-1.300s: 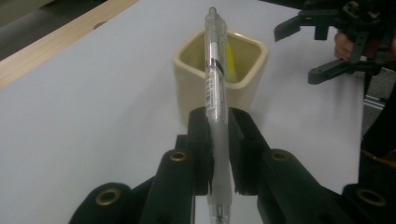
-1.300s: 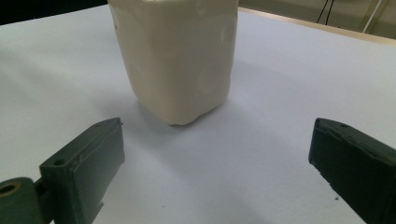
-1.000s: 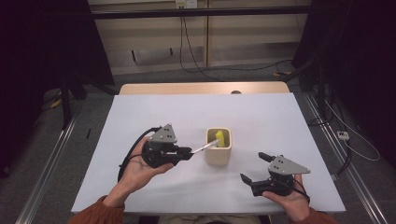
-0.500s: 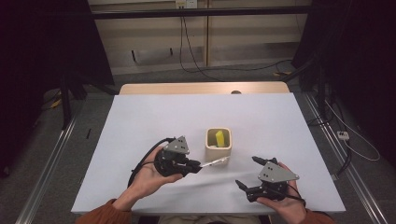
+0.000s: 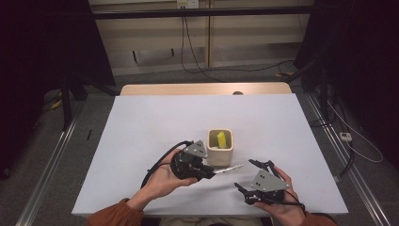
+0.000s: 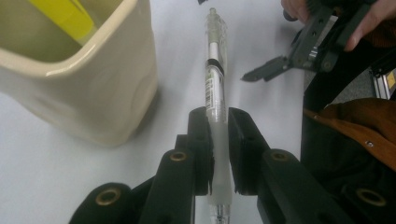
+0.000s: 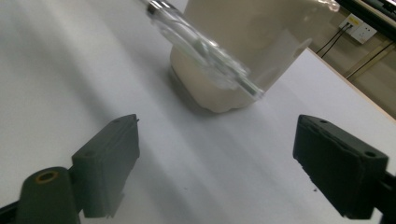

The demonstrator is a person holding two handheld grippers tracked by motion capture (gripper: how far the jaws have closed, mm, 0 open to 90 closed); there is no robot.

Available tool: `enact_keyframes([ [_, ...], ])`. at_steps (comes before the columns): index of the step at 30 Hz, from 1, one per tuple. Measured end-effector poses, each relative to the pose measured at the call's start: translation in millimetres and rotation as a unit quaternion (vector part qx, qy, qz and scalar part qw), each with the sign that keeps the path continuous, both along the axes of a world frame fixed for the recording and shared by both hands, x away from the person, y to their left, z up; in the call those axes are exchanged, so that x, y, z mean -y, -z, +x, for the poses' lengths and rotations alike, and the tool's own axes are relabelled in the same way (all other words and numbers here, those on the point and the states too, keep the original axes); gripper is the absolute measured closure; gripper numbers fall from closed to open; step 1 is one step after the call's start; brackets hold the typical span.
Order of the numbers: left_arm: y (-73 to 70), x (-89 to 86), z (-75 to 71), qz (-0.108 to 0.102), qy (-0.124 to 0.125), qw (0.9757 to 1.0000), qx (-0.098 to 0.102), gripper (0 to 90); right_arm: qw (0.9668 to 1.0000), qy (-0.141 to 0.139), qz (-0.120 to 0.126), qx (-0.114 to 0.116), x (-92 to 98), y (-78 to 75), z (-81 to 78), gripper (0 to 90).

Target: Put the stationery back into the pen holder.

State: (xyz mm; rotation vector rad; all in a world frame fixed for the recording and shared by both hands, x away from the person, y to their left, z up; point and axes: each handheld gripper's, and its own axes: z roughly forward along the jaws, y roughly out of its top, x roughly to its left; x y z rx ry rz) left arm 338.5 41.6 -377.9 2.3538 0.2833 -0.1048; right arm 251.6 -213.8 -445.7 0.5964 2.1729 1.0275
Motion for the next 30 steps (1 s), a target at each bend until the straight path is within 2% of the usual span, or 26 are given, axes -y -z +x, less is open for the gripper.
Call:
enact_keyframes([
  [4,2.4,8.1,3.5,0.0,0.003,0.9999,-0.01,80.2,0.999,-0.007,-0.037,0.025,-5.3,-0.7,-2.7,19.5],
  [6,4.7,11.8,2.8,0.007,0.006,0.9999,-0.011,80.2,0.9977,-0.011,-0.056,0.038,-8.0,-1.1,-4.2,21.3],
  [8,7.0,15.1,1.4,0.019,0.008,0.9997,-0.014,80.2,0.9955,-0.015,-0.076,0.053,-11.0,-0.8,-5.6,22.2],
  [10,10.8,18.7,1.3,0.019,0.014,0.9995,-0.021,80.2,0.9931,-0.02,-0.095,0.066,-14.2,-0.7,-6.7,23.6],
  [14,12.9,26.1,-1.1,0.026,0.023,0.9991,-0.026,80.2,0.9887,-0.036,-0.117,0.087,-19.2,-0.6,-9.7,27.8],
  [17,12.1,30.4,-0.5,0.024,0.023,0.999,-0.028,80.2,0.9835,-0.043,-0.141,0.105,-22.1,-0.7,-11.5,30.0],
  [18,10.8,31.6,-0.6,0.033,0.017,0.999,-0.024,80.2,0.9825,-0.044,-0.145,0.109,-23.2,-0.8,-12.2,31.4],
  [20,11.4,33.4,1.2,0.025,0.019,0.999,-0.031,80.2,0.9786,-0.048,-0.157,0.124,-25.2,0.1,-13.8,32.7],
  [23,12.1,35.7,1.5,0.024,0.02,0.9989,-0.035,80.2,0.9726,-0.053,-0.173,0.147,-27.8,1.4,-15.8,36.2],
  [24,12.5,36.4,1.4,0.025,0.02,0.9989,-0.035,80.2,0.9696,-0.055,-0.183,0.153,-28.6,1.7,-16.3,37.2],
  [26,12.9,36.9,1.3,0.028,0.02,0.9988,-0.036,80.2,0.9657,-0.061,-0.195,0.16,-30.8,2.6,-17.2,40.1],
  [29,14.6,37.0,0.8,0.025,0.019,0.9987,-0.038,80.2,0.9579,-0.067,-0.217,0.176,-34.1,4.1,-18.7,46.3],
  [30,15.2,36.9,0.8,0.026,0.019,0.9988,-0.038,80.2,0.9572,-0.07,-0.219,0.176,-35.2,4.7,-19.2,47.4],
])
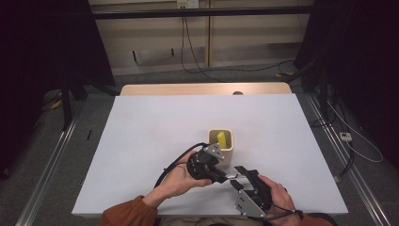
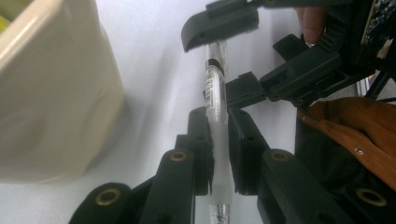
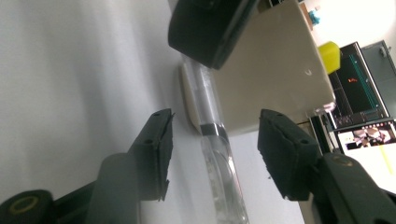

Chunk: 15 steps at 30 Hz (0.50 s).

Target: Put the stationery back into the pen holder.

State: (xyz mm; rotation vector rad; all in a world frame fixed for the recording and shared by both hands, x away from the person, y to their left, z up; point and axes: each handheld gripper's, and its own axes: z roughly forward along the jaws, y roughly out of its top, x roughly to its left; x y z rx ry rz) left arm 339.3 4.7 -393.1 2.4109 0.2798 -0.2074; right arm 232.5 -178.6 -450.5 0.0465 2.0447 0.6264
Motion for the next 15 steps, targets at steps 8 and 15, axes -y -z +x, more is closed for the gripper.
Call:
enact_keyframes([
  [8,2.8,0.2,0.6,0.0,-0.001,1.0,-0.006,80.1,0.9993,-0.023,-0.027,0.014,-2.5,2.6,-2.3,66.4],
  [15,5.8,-0.3,1.2,-0.009,-0.01,0.9997,-0.019,80.1,0.9989,-0.031,-0.035,0.011,-1.1,3.2,-2.7,79.5],
])
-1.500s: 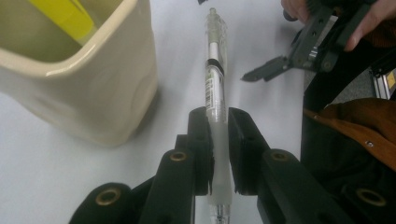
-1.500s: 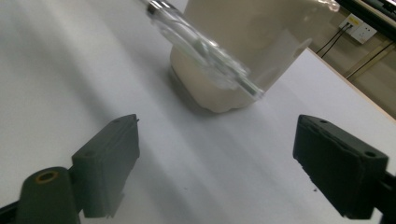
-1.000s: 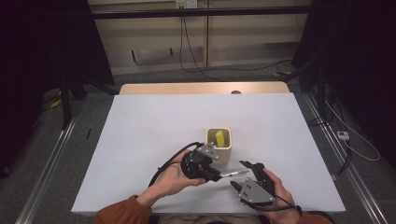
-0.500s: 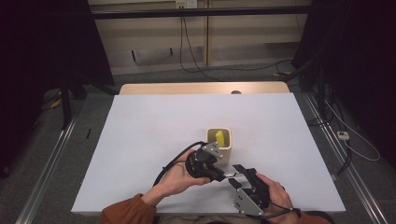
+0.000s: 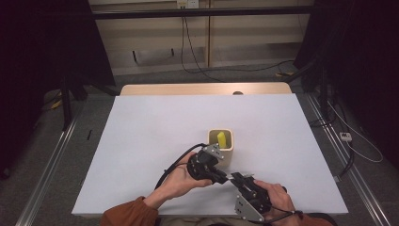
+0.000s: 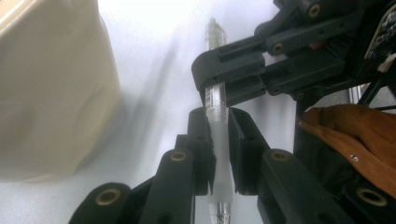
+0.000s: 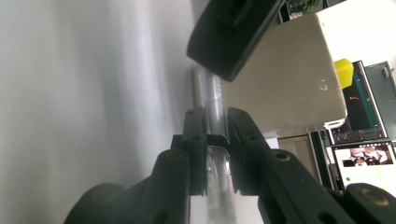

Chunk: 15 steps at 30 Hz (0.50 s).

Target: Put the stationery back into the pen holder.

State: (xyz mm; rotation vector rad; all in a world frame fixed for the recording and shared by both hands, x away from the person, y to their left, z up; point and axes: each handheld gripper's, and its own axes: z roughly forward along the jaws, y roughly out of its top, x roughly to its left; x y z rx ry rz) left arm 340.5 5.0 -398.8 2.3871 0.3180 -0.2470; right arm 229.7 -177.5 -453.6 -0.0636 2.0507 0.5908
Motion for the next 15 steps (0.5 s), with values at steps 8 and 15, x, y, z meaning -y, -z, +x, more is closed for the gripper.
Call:
enact_keyframes([
  [8,-0.5,-5.4,-3.6,-0.015,-0.019,0.9997,0.01,69.1,0.9999,-0.005,0.012,-0.004,2.6,-1.7,-0.2,80.6],
  [15,-0.5,-17.3,-7.9,-0.027,-0.052,0.998,0.022,55.1,0.9989,0.002,0.042,-0.019,9.1,-4.3,1.6,80.6],
])
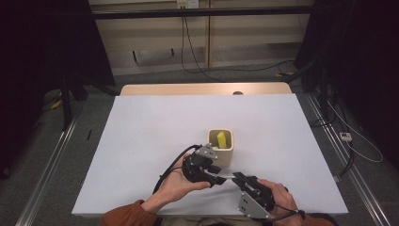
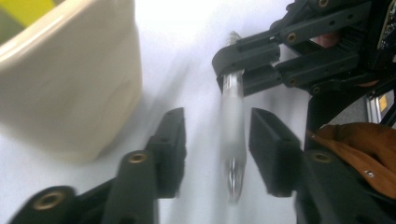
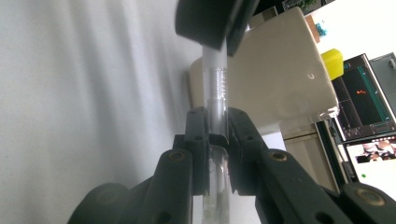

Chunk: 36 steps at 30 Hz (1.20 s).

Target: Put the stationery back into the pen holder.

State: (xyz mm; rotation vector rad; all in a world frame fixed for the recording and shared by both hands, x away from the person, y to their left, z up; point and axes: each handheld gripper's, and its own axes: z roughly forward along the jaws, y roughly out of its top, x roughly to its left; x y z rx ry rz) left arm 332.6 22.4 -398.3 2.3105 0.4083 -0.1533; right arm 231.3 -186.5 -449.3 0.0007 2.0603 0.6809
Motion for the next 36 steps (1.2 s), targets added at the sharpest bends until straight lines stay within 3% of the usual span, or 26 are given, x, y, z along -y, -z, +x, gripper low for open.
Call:
enact_keyframes([
  [4,2.2,-8.2,-2.1,-0.003,-0.011,0.9999,-0.002,48.0,0.9999,0.003,0.008,-0.006,1.4,-1.0,1.0,80.6],
  [9,2.4,-20.2,-2.1,-0.006,-0.042,0.999,0.018,37.5,0.9997,0.008,0.02,-0.013,2.6,-1.9,2.7,80.6],
  [13,1.7,-31.2,0.7,-0.007,-0.069,0.9969,0.036,26.9,0.9985,0.017,0.044,-0.026,6.0,-3.7,4.6,80.6],
  [15,2.2,-37.3,1.1,-0.01,-0.09,0.9941,0.06,19.9,0.9965,0.02,0.069,-0.042,9.7,-6.3,6.7,80.6],
  [18,5.1,-47.2,5.4,-0.013,-0.104,0.9926,0.061,16.1,0.9934,0.027,0.095,-0.059,14.2,-8.5,8.5,80.6],
  [22,8.3,-59.6,7.7,-0.018,-0.122,0.9899,0.071,12.5,0.9911,0.034,0.111,-0.064,17.7,-11.1,9.9,80.7],
  [23,8.3,-63.4,7.9,-0.018,-0.128,0.9888,0.075,11.8,0.9907,0.035,0.115,-0.063,18.0,-11.1,10.3,80.6],
  [25,10.5,-73.2,8.7,-0.033,-0.15,0.9838,0.093,10.4,0.9881,0.033,0.13,-0.076,19.9,-11.7,11.6,80.6],
  [26,11.5,-78.3,10.5,-0.031,-0.155,0.9827,0.096,8.8,0.9875,0.034,0.134,-0.075,20.7,-12.1,12.0,80.7],
  [30,16.4,-96.6,14.6,-0.033,-0.184,0.978,0.093,7.1,0.9848,0.038,0.149,-0.081,24.1,-13.1,13.4,80.6],
  [36,21.8,-121.9,11.6,-0.034,-0.219,0.9684,0.114,6.9,0.9758,0.046,0.189,-0.099,31.5,-16.1,15.8,80.6],
])
